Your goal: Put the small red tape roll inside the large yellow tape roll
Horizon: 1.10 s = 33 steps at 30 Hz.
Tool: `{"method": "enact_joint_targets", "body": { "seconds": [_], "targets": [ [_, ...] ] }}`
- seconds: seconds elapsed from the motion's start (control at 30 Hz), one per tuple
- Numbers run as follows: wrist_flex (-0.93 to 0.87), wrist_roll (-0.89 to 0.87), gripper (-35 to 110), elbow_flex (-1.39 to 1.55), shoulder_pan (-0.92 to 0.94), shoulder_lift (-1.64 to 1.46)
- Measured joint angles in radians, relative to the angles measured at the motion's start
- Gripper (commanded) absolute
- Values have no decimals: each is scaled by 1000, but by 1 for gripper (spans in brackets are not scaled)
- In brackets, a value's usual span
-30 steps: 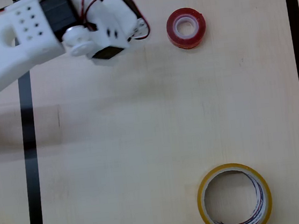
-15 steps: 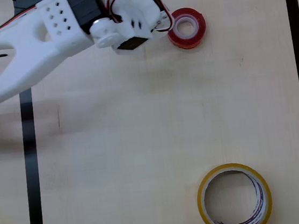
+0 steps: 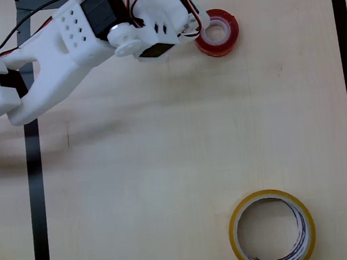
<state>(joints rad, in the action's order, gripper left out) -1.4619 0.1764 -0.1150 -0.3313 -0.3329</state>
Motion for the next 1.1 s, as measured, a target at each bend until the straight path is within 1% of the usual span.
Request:
{"method": "enact_joint_targets", "body": {
  "seconds": [0.17,0.37,0.63,1.1],
  "targets": [
    [34,-11,10,-8,11,40],
    [75,-95,11,-21,11,100],
    [67,-117,11,-63,8,129],
    [-129,-124,10,-104,-6,127]
  ]
}}
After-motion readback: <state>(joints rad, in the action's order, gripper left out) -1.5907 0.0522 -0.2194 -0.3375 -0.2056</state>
